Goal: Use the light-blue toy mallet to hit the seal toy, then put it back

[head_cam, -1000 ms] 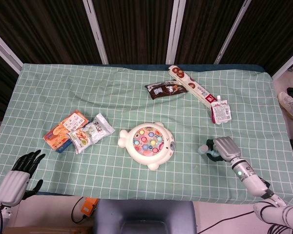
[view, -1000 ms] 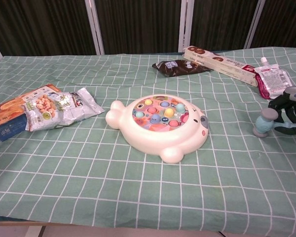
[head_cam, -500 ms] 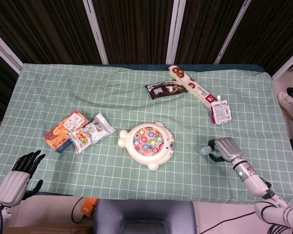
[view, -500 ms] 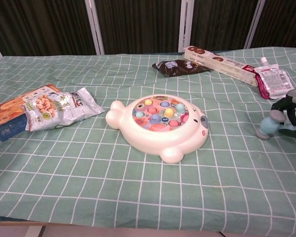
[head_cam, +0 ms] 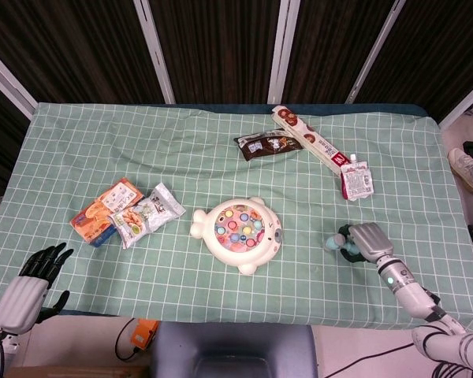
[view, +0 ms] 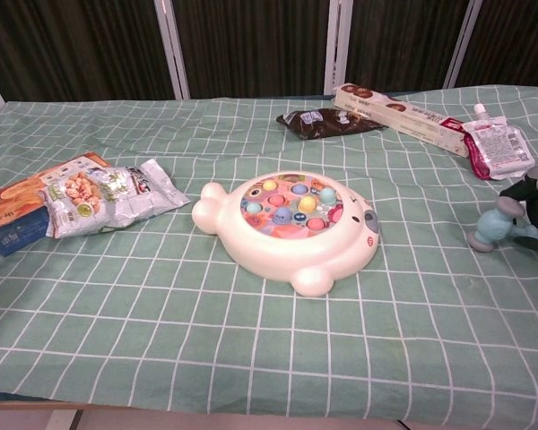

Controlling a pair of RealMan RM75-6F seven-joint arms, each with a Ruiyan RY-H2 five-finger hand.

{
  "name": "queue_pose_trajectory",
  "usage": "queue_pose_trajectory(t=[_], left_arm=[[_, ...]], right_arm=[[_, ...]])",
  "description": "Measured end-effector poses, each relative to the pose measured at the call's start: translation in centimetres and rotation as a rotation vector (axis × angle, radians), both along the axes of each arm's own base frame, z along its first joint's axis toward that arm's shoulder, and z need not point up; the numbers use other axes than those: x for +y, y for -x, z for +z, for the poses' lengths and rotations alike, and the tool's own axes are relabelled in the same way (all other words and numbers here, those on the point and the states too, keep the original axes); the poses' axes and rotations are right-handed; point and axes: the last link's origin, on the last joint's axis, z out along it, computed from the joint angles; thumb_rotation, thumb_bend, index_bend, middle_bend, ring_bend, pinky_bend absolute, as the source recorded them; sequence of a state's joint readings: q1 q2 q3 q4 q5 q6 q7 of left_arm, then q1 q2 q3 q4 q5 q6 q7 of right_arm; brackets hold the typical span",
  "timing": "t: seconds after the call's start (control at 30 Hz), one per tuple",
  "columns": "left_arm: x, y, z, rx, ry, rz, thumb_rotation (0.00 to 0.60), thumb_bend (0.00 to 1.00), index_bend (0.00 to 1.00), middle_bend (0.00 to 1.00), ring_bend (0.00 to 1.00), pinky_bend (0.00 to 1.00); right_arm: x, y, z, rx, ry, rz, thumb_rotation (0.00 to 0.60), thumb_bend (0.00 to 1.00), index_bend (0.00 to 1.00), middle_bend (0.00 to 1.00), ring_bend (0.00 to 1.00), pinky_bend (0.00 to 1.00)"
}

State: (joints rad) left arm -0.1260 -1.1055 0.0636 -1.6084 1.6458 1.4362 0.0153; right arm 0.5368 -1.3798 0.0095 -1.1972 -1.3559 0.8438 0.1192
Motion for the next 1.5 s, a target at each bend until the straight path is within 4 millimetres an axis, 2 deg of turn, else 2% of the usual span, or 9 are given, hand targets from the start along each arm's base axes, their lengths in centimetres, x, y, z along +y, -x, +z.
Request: queue_pose_trajectory(t=[0.13, 0.63, 1.0, 1.1, 1.2, 1.23, 1.27, 1.37, 1.5], left_arm=[[0.0, -0.1, 0.0, -0.002, 0.001, -0.003, 0.600, 0.40, 0.00, 0.00, 0.00, 0.11], [-0.2, -0.1, 0.2, -0.008, -0.005, -0.008, 0.600, 0.40, 0.00, 0.00, 0.00, 0.11], [-0.3, -0.2, 0.1, -0.006, -0.001, -0.018, 0.600, 0.40, 0.00, 0.00, 0.00, 0.11], [-0.3, -0.2, 0.1, -0.006, -0.002, -0.018, 0.600, 0.39, 0.00, 0.00, 0.00, 0.11], [-0.4, -0.3, 0.2, -0.009, -0.009, -0.020, 0.600, 0.40, 0.00, 0.00, 0.00, 0.11], [-0.4, -0.3, 0.3, -0.010, -0.012, -0.022, 0.600, 0.40, 0.00, 0.00, 0.00, 0.11], [-0.4, -0.3, 0.4, -0.013, -0.018, -0.024, 0.600, 0.40, 0.00, 0.00, 0.00, 0.11], [-0.4, -0.2, 0.6, -0.020, -0.031, -0.026, 0.600, 0.40, 0.00, 0.00, 0.00, 0.11], [-0.6, -0.2, 0.9, -0.025, -0.043, -0.036, 0.600, 0.40, 0.00, 0.00, 0.00, 0.11]], right_arm=[[0.0, -0.1, 0.1, 0.001, -0.004, -0.005, 0.600, 0.51, 0.53, 0.48, 0.52, 0.59], [0.4, 0.2, 1.0, 0.004, 0.010, 0.000, 0.600, 0.47, 0.48, 0.45, 0.50, 0.58], [2.5, 1.0, 3.9, -0.035, 0.088, -0.004, 0.600, 0.42, 0.43, 0.42, 0.46, 0.55], [3.2, 1.0, 5.0, -0.051, 0.111, -0.006, 0.600, 0.40, 0.34, 0.35, 0.36, 0.47], [4.4, 0.9, 6.2, -0.067, 0.137, -0.008, 0.600, 0.37, 0.13, 0.16, 0.13, 0.27], [4.9, 0.8, 6.6, -0.071, 0.148, -0.008, 0.600, 0.36, 0.05, 0.07, 0.05, 0.17], [5.5, 0.8, 7.0, -0.074, 0.162, -0.007, 0.600, 0.35, 0.01, 0.03, 0.01, 0.11], [7.9, 0.6, 8.3, -0.065, 0.239, 0.004, 0.600, 0.34, 0.00, 0.00, 0.00, 0.03], [12.6, 0.8, 10.1, -0.019, 0.400, -0.003, 0.600, 0.32, 0.00, 0.00, 0.00, 0.06]])
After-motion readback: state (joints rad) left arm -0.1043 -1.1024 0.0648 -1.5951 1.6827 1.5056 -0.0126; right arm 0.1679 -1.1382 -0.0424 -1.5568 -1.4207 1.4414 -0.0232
